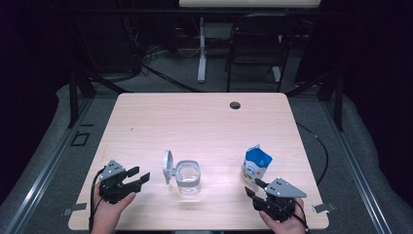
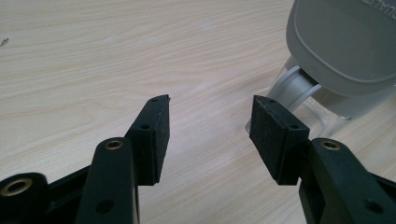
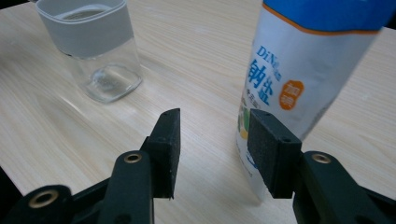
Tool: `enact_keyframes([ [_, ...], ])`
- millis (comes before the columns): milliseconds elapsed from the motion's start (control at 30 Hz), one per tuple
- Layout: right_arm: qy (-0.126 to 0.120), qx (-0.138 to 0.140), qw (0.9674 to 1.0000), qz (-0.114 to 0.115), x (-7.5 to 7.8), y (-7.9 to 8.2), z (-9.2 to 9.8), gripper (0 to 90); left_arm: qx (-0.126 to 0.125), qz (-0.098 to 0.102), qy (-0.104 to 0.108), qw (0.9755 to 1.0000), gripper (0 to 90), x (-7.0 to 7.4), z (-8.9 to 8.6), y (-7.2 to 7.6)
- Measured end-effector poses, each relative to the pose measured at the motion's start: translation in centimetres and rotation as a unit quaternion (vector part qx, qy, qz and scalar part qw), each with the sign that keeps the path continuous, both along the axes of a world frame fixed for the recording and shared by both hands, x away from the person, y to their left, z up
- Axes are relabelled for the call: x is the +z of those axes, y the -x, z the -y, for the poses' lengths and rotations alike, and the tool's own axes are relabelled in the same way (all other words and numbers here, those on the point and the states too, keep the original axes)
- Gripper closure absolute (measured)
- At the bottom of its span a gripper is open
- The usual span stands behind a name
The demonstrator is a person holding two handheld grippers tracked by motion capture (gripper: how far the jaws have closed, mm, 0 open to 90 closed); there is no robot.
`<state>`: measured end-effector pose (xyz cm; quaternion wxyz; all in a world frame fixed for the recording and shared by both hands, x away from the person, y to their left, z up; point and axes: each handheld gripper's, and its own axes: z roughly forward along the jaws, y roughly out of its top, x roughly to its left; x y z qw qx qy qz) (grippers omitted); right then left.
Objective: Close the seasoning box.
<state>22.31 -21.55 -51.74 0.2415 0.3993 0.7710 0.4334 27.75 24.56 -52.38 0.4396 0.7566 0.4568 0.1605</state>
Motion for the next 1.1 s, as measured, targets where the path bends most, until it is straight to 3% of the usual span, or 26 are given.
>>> enact_keyframes([
  [367,0.012,-0.031,0.9994,-0.012,-0.8,-0.4,2.1,55.7,0.002,0.001,-0.001,1.0,48.5,-0.1,-0.2,-0.1],
  [567,0.003,-0.053,0.9985,-0.01,-1.2,-1.4,2.8,47.9,-0.002,-0.002,-0.002,1.0,48.6,-0.1,-0.1,-0.1],
  [767,0.005,-0.049,0.9986,-0.016,-1.6,-2.0,2.7,45.4,0.002,-0.002,0.001,1.0,48.6,-0.3,-0.2,-0.2],
  [1000,-0.021,-0.054,0.9981,-0.022,-1.8,-3.2,2.2,41.2,0.003,-0.006,0.003,1.0,48.6,-0.5,-0.2,-0.3],
  [1100,-0.014,-0.049,0.9984,-0.024,-1.9,-3.7,1.8,40.9,0.003,-0.007,0.002,1.0,48.6,-0.5,-0.3,-0.3],
])
